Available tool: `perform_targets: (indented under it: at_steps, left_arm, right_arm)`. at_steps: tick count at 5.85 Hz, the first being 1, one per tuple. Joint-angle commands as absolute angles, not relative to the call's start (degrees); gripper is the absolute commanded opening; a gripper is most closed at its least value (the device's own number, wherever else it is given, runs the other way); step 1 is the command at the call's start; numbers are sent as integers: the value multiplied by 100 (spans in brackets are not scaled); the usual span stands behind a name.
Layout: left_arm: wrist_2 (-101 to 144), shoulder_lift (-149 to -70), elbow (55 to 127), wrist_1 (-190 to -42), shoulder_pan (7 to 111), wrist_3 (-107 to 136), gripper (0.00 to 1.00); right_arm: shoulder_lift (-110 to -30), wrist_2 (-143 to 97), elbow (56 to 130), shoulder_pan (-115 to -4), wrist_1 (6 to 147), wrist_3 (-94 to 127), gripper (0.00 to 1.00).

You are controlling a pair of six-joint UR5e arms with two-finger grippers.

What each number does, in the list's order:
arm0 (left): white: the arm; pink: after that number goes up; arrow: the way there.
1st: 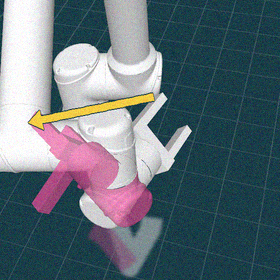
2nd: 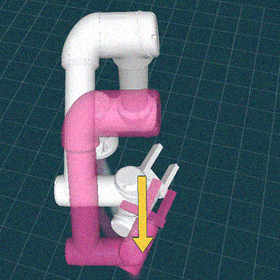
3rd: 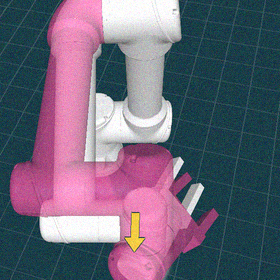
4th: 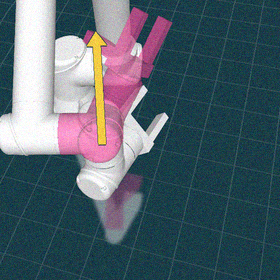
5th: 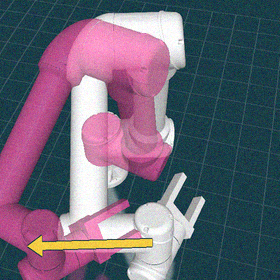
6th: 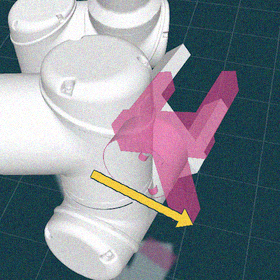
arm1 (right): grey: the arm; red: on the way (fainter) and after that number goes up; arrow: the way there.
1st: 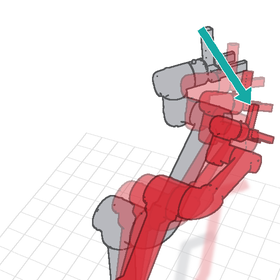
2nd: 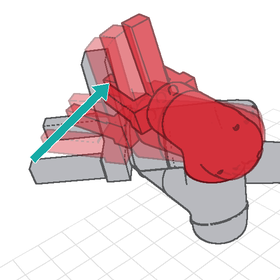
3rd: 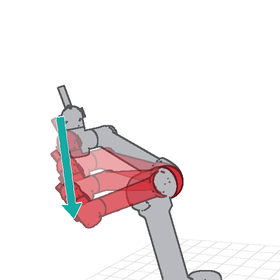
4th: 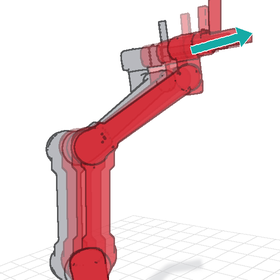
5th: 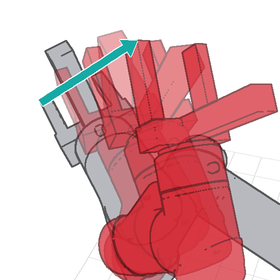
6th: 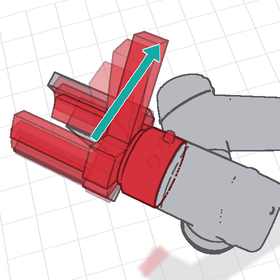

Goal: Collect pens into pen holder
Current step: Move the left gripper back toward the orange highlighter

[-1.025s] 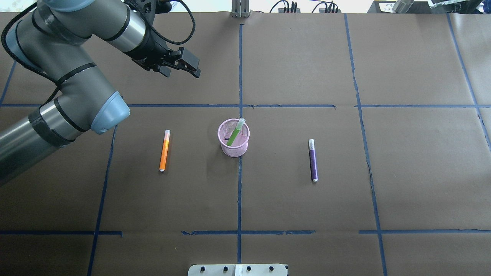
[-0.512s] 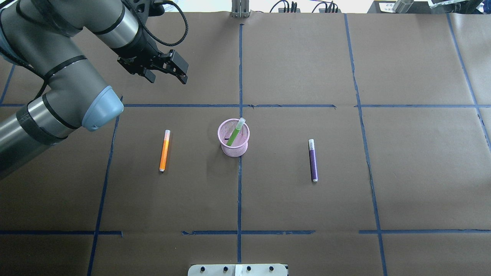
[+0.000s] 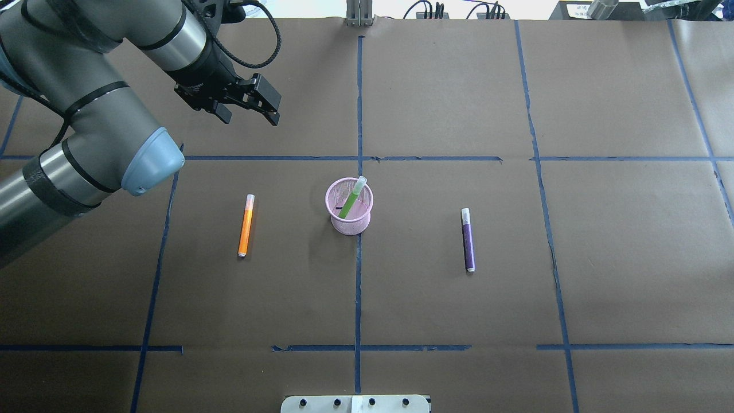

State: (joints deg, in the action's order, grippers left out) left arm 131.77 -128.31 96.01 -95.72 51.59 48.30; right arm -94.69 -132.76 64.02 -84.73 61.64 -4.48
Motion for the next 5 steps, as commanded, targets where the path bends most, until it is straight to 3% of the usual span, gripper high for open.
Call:
perform_targets:
  at_steps: [1,3,5]
  left_arm:
    - [13184,-12832,9615,-9571,5168,4834,100]
    - [13184,-12832,9650,-9571,5168,4834,100]
    - [13184,-12832,9668,-9571,5177,4825,100]
  right_arm:
    - [-9466,-13289,6425,-8473,6161,-431,56]
    - [-9466,-13324,6425,-8473,6161,-431,33]
    - [-9466,-13324,6425,-8473,6161,-431,20]
